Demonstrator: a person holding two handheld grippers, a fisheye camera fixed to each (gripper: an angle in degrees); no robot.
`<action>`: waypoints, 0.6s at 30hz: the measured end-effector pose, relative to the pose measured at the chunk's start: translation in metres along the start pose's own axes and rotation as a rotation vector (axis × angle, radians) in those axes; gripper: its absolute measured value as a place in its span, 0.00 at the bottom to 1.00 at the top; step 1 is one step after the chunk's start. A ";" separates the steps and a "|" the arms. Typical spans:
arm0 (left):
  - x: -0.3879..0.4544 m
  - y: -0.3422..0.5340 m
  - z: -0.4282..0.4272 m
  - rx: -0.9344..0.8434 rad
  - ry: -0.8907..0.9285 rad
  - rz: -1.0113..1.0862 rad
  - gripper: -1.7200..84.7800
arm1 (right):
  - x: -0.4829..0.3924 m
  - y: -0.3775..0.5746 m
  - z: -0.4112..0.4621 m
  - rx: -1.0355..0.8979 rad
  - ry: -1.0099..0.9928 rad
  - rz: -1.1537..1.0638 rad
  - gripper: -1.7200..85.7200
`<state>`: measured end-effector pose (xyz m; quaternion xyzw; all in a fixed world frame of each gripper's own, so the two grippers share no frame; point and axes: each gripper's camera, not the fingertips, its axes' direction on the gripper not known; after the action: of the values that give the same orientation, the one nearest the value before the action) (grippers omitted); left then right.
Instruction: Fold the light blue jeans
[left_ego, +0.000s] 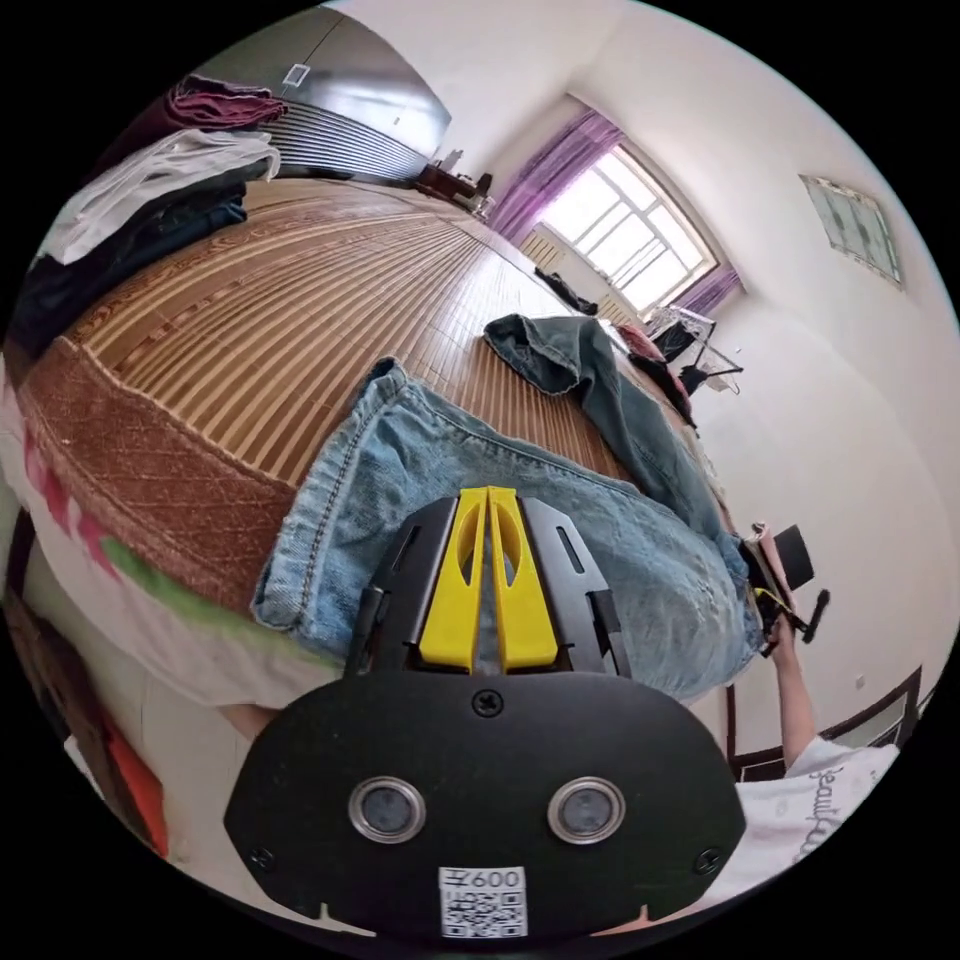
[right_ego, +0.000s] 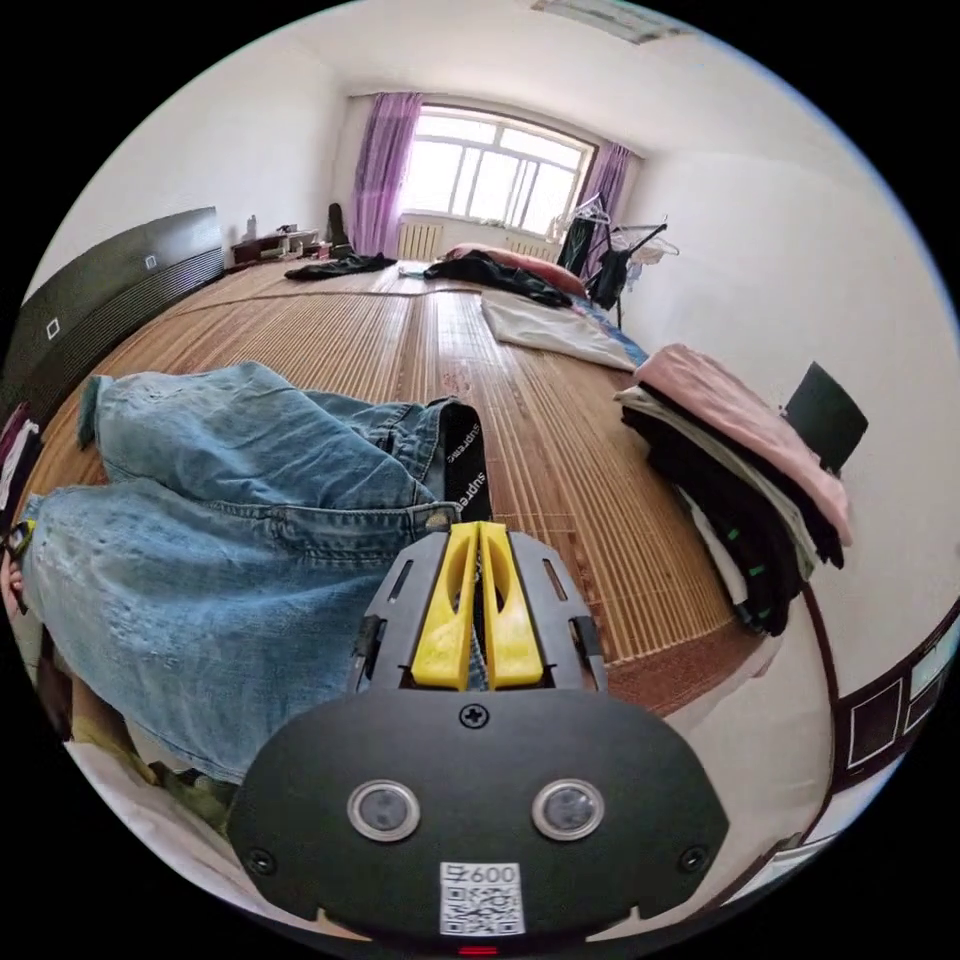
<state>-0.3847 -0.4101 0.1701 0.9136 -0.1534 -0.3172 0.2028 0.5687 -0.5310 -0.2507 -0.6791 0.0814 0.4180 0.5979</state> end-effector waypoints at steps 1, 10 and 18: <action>0.004 0.002 -0.011 0.029 -0.084 0.013 0.02 | -0.008 0.012 -0.027 0.019 -0.032 -0.022 0.01; 0.135 0.037 0.093 -0.168 0.147 0.461 0.02 | -0.113 0.082 -0.028 -0.256 -0.272 -0.173 0.01; 0.092 0.099 0.169 -0.211 0.038 0.644 0.02 | -0.068 0.085 -0.094 -0.213 -0.184 -0.041 0.01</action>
<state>-0.4391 -0.5797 0.0477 0.7980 -0.3967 -0.2337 0.3890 0.5176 -0.6638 -0.2747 -0.6990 -0.0326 0.4727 0.5356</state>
